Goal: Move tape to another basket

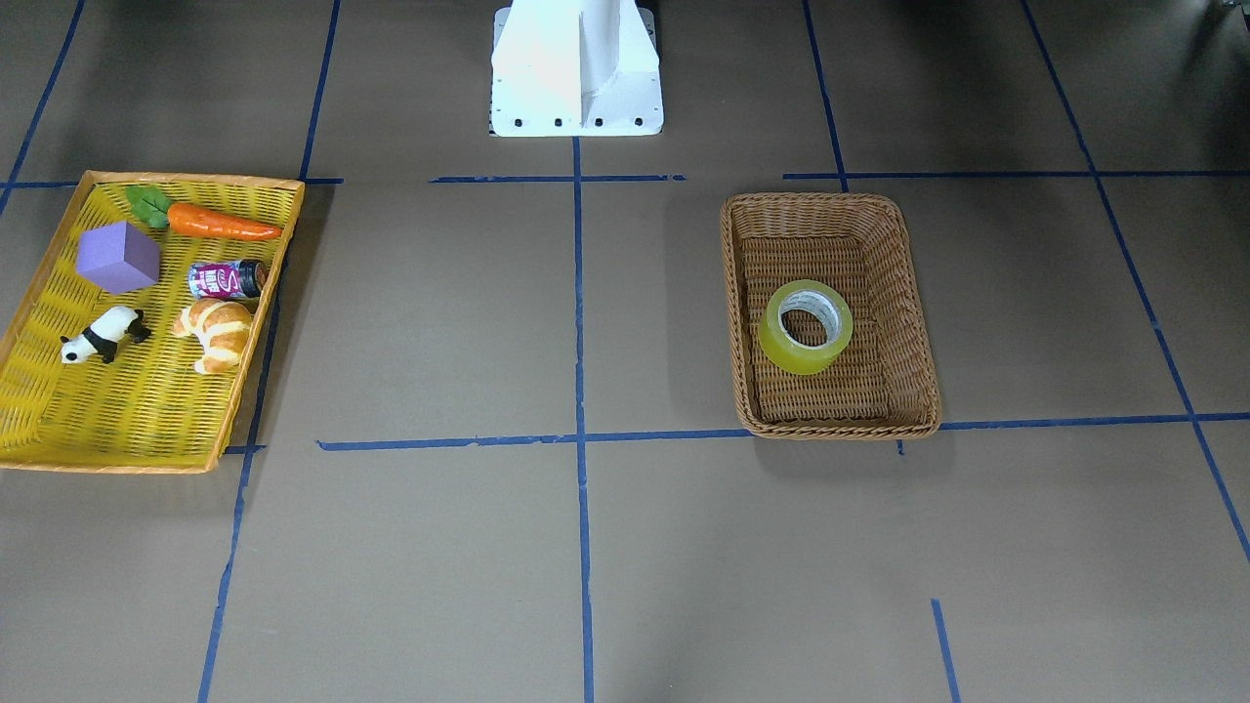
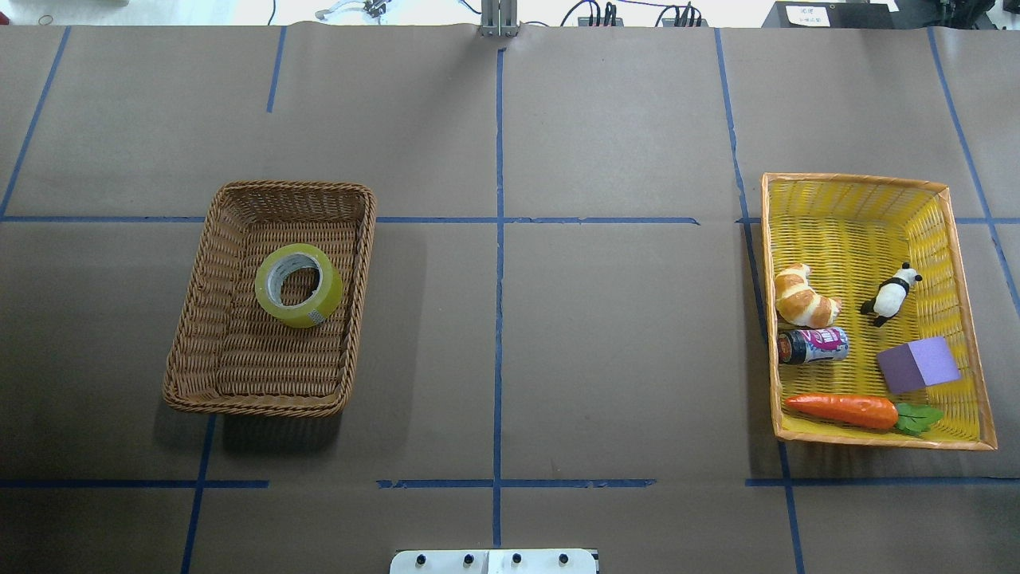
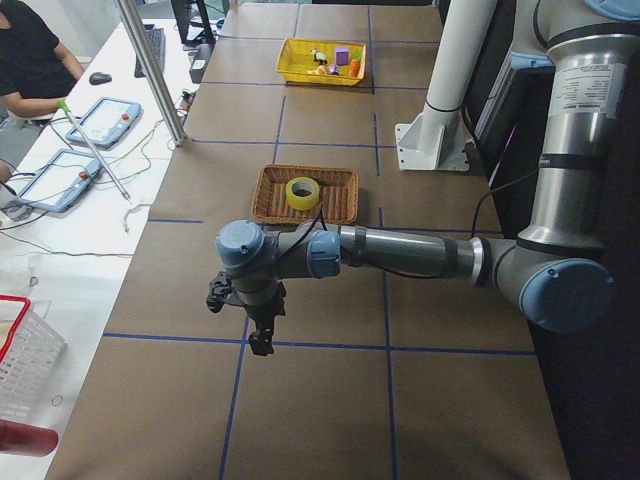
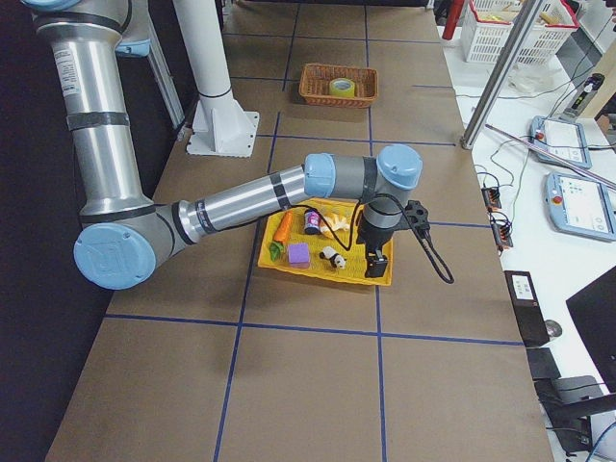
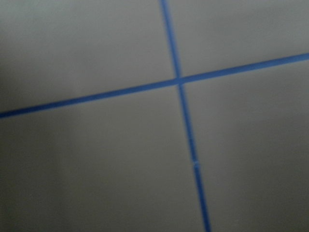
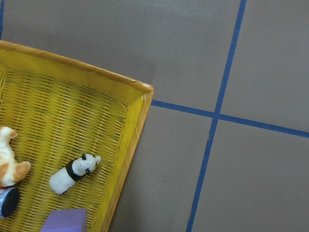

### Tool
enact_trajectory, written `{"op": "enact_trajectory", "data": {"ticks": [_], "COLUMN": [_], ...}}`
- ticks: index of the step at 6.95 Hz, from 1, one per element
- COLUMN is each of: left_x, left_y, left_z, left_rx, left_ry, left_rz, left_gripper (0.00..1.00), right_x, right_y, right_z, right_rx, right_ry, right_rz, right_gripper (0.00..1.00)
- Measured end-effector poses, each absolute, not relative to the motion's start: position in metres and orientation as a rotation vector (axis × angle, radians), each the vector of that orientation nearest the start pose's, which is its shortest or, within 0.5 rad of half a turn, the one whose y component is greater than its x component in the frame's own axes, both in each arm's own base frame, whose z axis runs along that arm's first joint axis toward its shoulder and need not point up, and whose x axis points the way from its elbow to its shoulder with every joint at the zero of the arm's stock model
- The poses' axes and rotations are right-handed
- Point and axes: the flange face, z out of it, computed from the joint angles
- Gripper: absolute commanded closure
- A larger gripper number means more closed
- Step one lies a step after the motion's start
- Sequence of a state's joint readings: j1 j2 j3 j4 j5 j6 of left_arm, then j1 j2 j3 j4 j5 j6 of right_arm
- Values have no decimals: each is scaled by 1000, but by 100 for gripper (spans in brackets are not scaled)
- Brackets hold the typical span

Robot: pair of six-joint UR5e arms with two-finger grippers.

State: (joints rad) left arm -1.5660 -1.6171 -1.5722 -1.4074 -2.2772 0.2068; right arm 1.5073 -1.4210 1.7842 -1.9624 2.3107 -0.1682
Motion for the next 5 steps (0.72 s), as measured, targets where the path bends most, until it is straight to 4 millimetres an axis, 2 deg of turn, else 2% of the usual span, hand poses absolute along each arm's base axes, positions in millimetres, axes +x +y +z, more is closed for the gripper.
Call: {"op": "enact_trajectory", "data": {"ticks": [1, 3, 4, 5], "left_x": [-72, -74, -74, -74], "left_y": [-498, -496, -496, -496], "left_z": [666, 666, 665, 664], "left_rx": [-47, -41, -39, -38], "left_ry": [754, 811, 819, 821], "left_rz": [139, 114, 112, 110], "left_gripper": [0, 0, 0, 0], "right_x": [33, 32, 32, 32], "right_y": [-531, -533, -536, -541], "right_z": [525, 535, 545, 565], "right_rx": [0, -15, -6, 15], "right_ry": [-744, -747, -749, -751], "right_rz": [-205, -196, -192, -182], "right_gripper": [0, 0, 0, 0]}}
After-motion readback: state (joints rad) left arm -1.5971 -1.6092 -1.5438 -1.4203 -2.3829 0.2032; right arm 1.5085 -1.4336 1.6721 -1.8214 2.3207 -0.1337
